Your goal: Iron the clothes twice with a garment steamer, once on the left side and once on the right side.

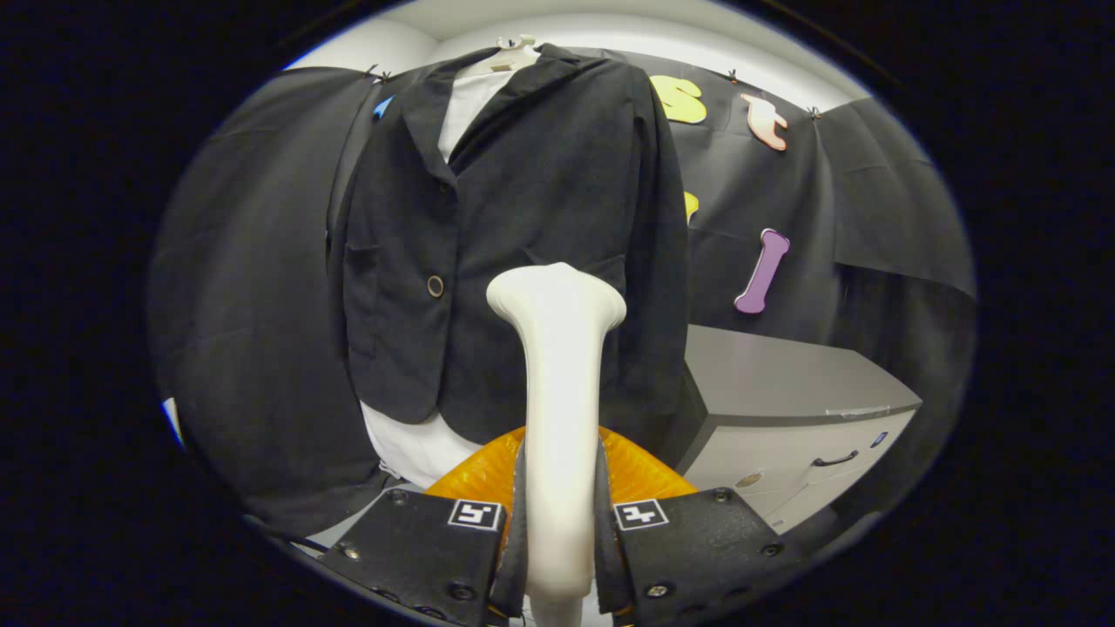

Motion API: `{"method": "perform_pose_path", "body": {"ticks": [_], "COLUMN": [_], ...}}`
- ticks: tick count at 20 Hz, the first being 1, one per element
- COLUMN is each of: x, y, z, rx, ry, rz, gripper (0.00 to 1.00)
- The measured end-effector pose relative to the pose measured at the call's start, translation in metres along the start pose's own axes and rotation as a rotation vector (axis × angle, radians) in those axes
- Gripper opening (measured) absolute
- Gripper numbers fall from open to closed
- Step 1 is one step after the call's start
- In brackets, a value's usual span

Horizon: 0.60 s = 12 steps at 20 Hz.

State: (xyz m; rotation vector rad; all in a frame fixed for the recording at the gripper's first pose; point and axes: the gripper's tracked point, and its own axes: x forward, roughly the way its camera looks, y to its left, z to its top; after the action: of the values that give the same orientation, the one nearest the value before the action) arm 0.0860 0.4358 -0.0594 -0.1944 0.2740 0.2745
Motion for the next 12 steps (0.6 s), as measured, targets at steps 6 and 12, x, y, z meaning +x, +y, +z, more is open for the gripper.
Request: {"method": "perform_pose_path", "body": {"ticks": [6,12], "x": [0.001,0.01], "y": [0.006,0.008], "z": [-0.043,-0.082], "rx": [-0.025,-0.058], "ry": [0.077,0.155], "rz": [0.009,-0.002], "gripper": [0.34,0.34]}}
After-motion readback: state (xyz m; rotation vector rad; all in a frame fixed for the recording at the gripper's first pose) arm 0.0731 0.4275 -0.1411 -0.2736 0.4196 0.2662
